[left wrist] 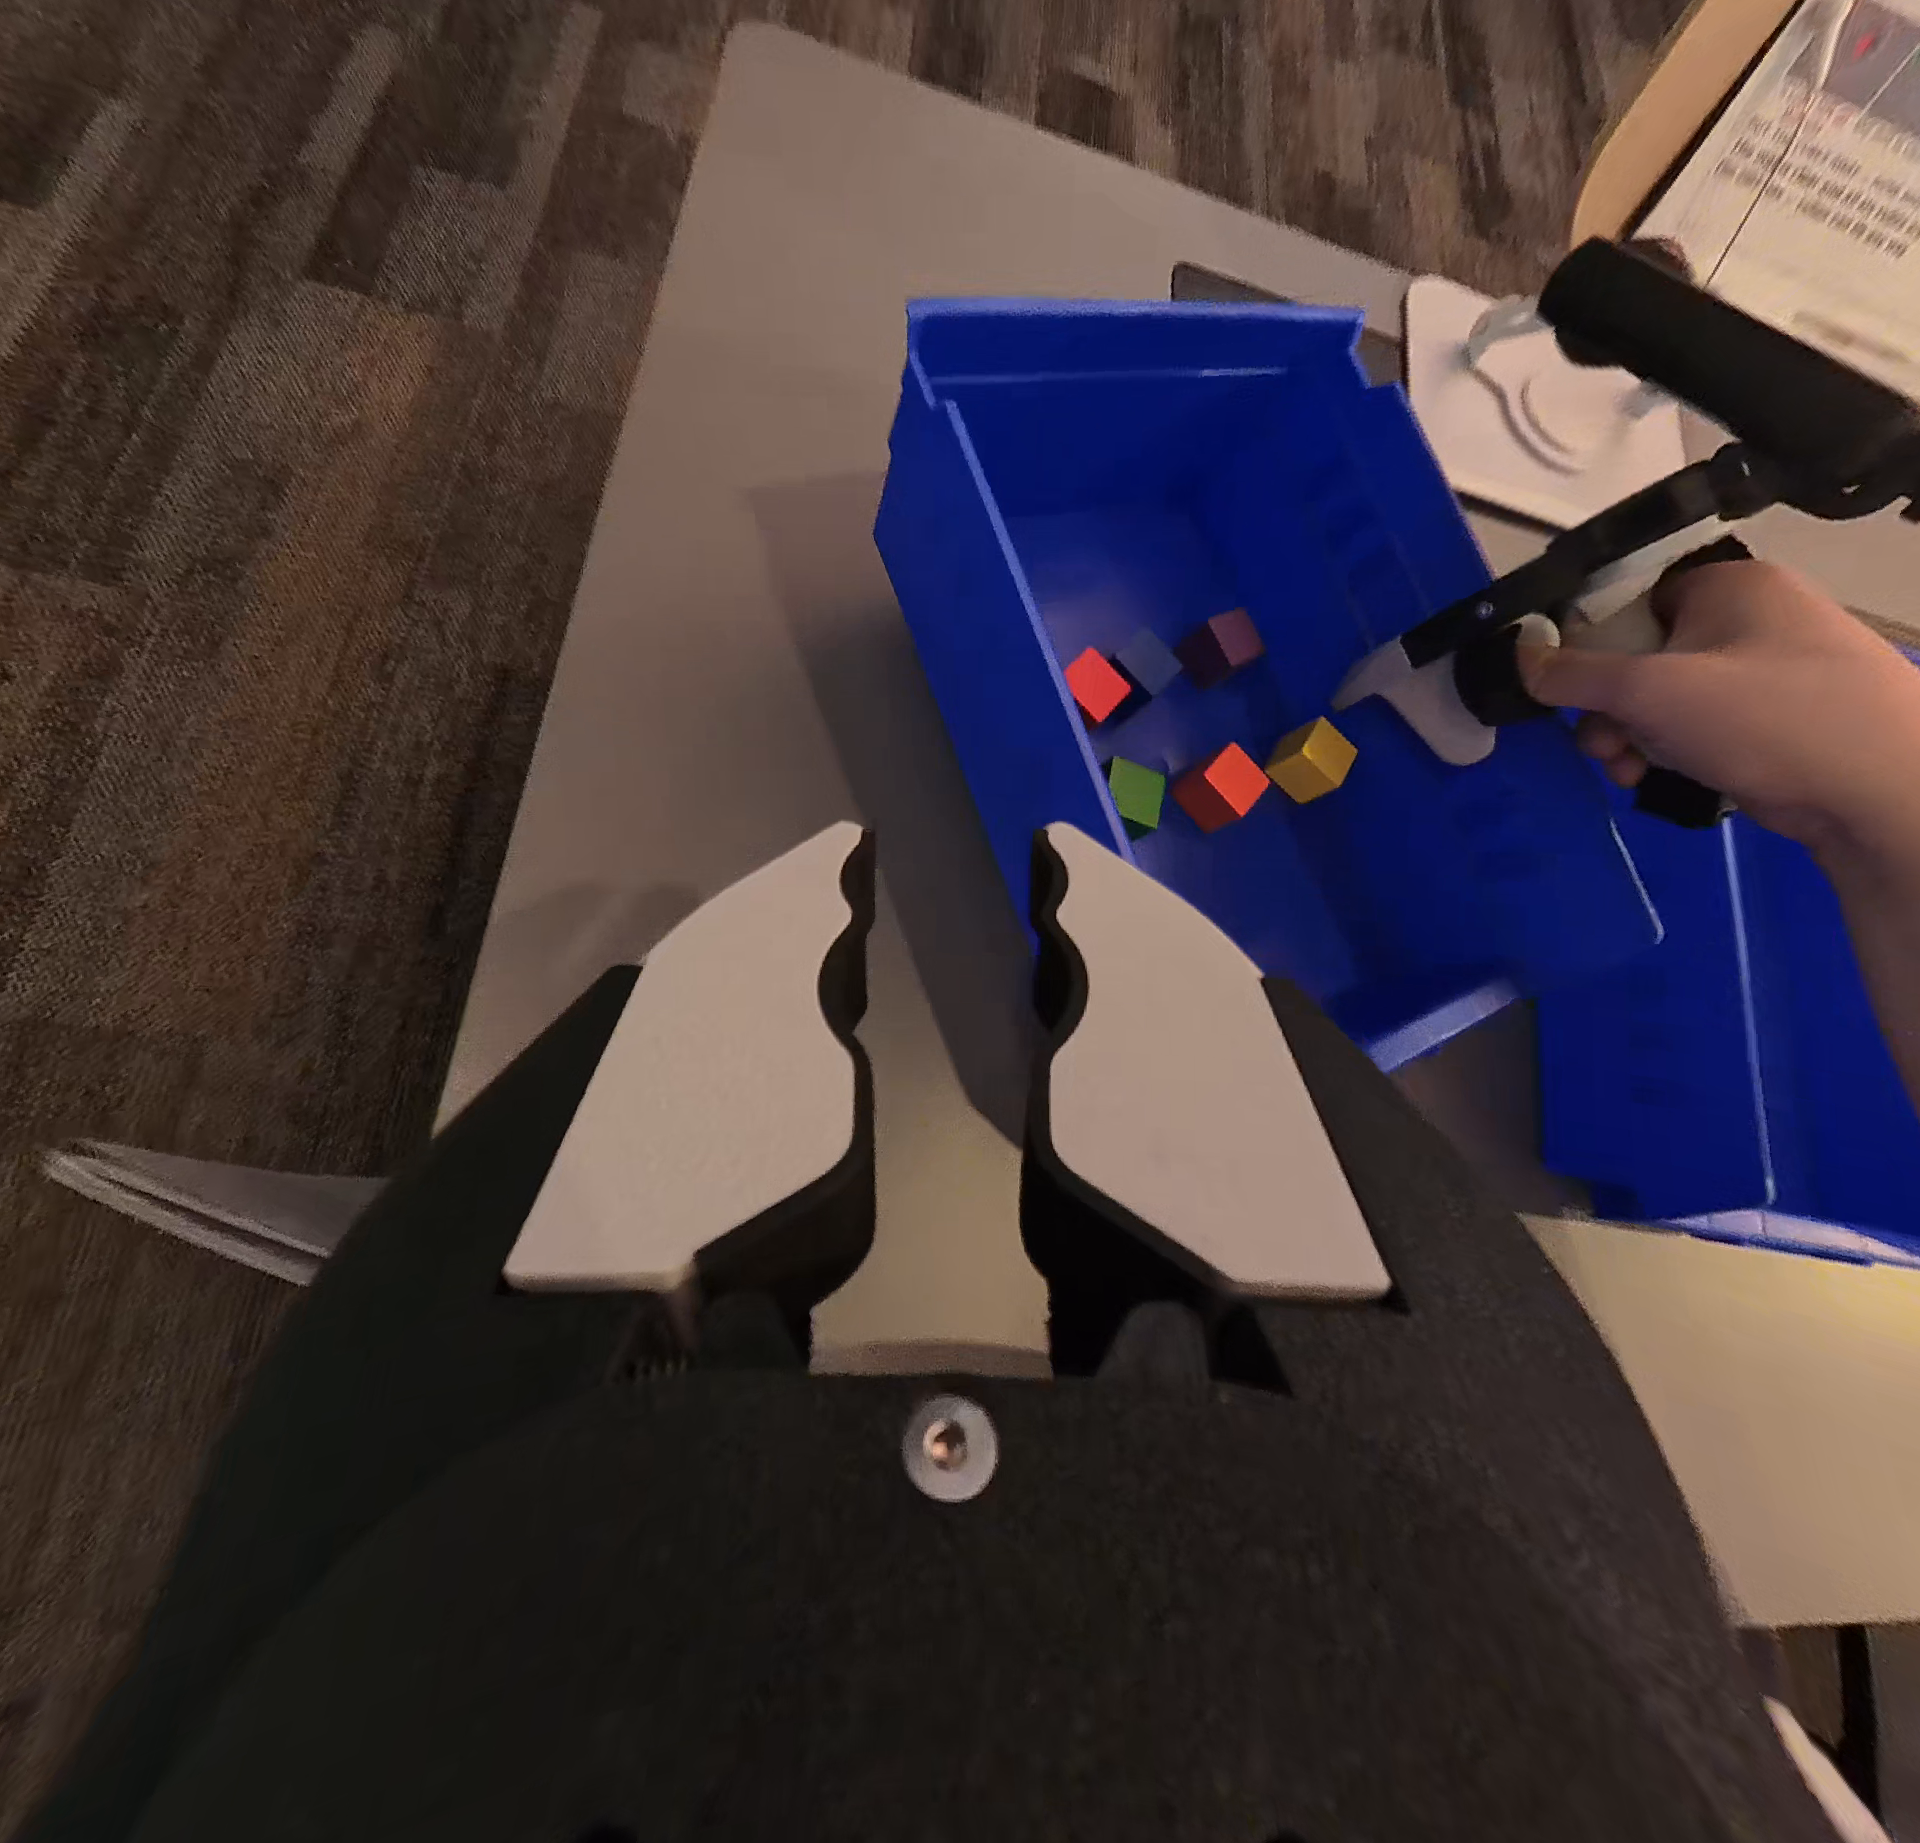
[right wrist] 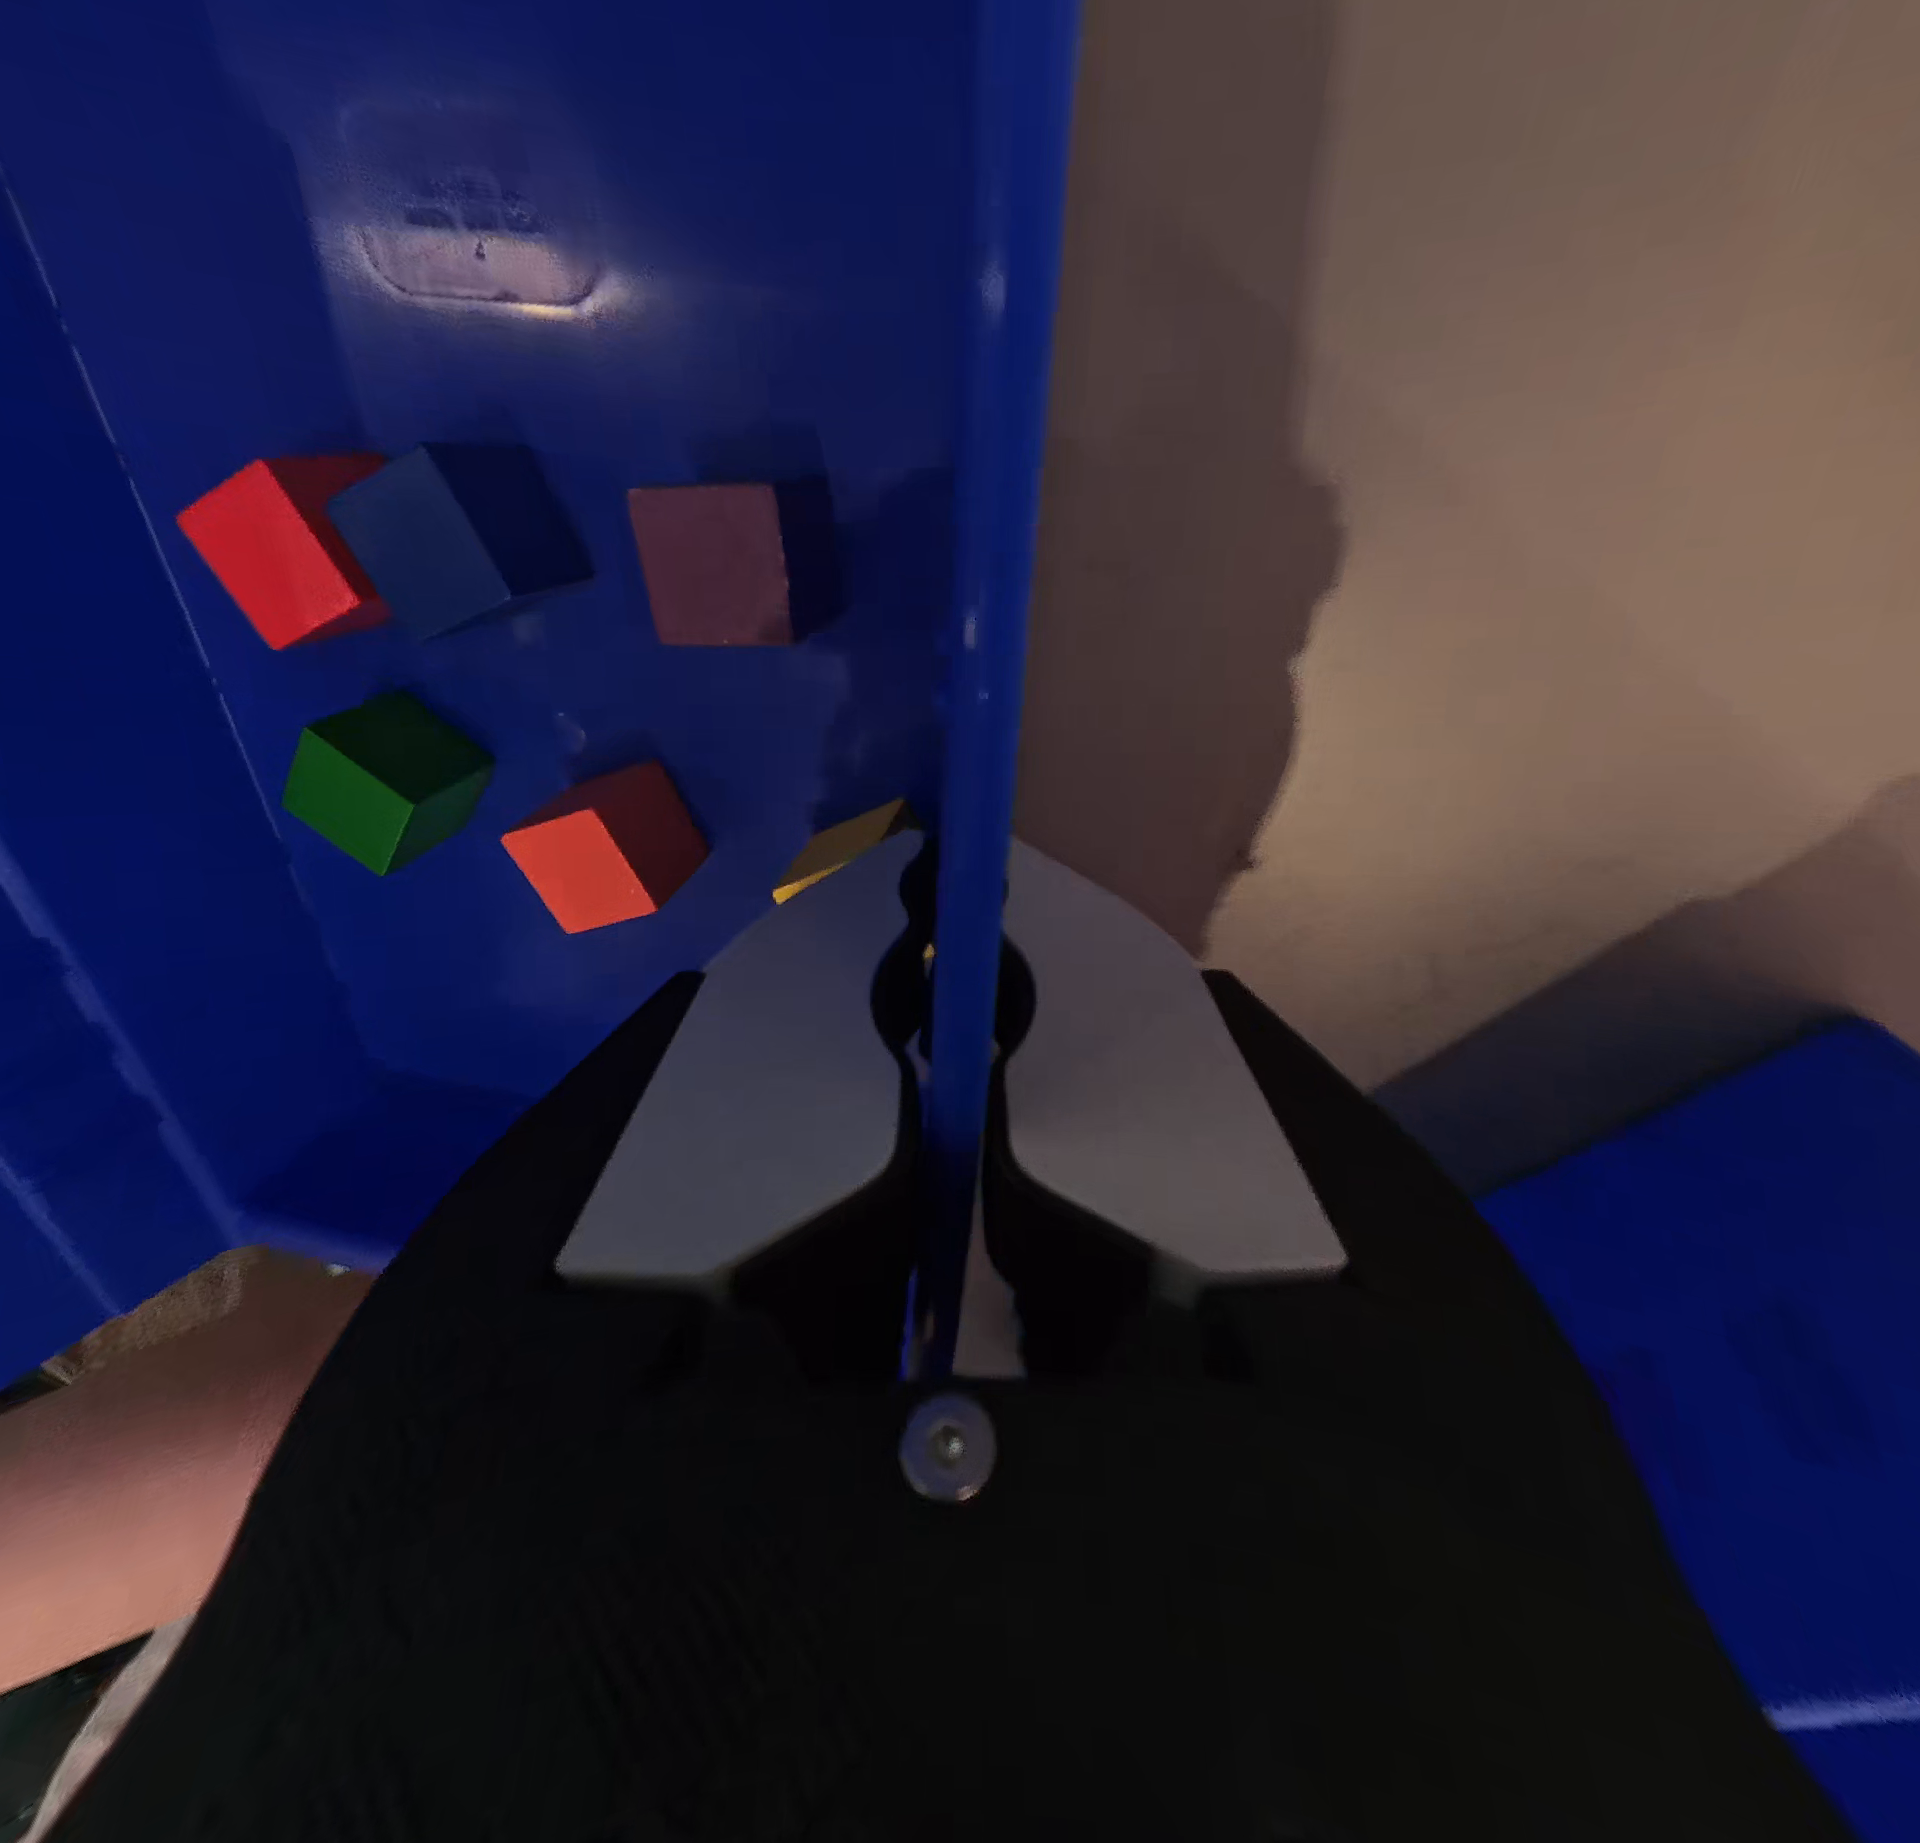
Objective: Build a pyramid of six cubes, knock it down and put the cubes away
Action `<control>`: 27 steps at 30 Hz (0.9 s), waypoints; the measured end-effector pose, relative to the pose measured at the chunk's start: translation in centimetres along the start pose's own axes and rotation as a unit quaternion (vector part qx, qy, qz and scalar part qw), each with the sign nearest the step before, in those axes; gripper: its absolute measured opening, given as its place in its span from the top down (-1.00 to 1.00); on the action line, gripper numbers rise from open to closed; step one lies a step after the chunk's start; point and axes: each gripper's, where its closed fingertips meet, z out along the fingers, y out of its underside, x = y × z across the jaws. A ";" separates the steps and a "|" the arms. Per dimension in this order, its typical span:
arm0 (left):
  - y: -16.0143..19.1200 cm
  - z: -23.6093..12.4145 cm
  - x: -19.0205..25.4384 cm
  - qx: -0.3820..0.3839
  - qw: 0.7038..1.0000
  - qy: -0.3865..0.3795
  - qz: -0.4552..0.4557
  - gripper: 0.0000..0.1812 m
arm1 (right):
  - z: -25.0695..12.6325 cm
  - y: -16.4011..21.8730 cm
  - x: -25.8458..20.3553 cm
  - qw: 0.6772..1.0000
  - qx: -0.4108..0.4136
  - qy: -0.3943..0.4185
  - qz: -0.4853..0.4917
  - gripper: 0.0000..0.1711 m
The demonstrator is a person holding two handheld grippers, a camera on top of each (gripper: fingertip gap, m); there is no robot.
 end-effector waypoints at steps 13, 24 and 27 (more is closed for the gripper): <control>5.1 9.6 1.9 -0.239 0.970 0.050 0.014 0.53 | -1.7 -1.6 -0.4 0.994 0.103 0.026 -0.018 0.67; 10.3 12.6 2.9 -0.403 0.910 0.049 0.083 0.68 | -11.2 2.6 -2.0 0.949 0.261 -0.008 -0.176 0.64; 9.4 13.3 1.3 -0.389 0.913 0.004 0.122 0.76 | -11.9 6.0 -1.5 0.940 0.272 -0.027 -0.204 0.65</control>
